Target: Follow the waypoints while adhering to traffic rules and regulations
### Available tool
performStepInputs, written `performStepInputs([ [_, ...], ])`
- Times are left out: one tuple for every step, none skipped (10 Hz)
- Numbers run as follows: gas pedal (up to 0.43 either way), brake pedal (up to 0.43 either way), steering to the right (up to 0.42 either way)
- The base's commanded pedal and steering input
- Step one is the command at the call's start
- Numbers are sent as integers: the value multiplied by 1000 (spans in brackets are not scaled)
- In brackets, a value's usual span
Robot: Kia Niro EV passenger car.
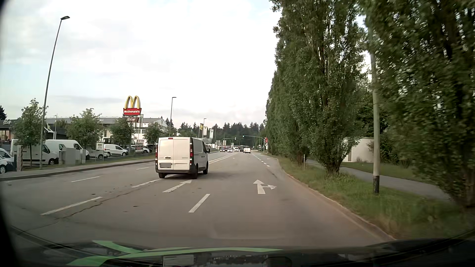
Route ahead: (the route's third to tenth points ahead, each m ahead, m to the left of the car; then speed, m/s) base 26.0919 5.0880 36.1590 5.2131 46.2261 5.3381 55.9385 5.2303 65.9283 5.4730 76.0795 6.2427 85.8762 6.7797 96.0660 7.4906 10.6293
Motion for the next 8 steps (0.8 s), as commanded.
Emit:
performStepInputs([
  [138, 0, -3],
  [138, 0, -3],
  [138, 0, -3],
  [150, 0, -3],
  [150, 0, -3],
  [150, 0, -3],
  [157, 0, -3],
  [157, 0, -3],
])
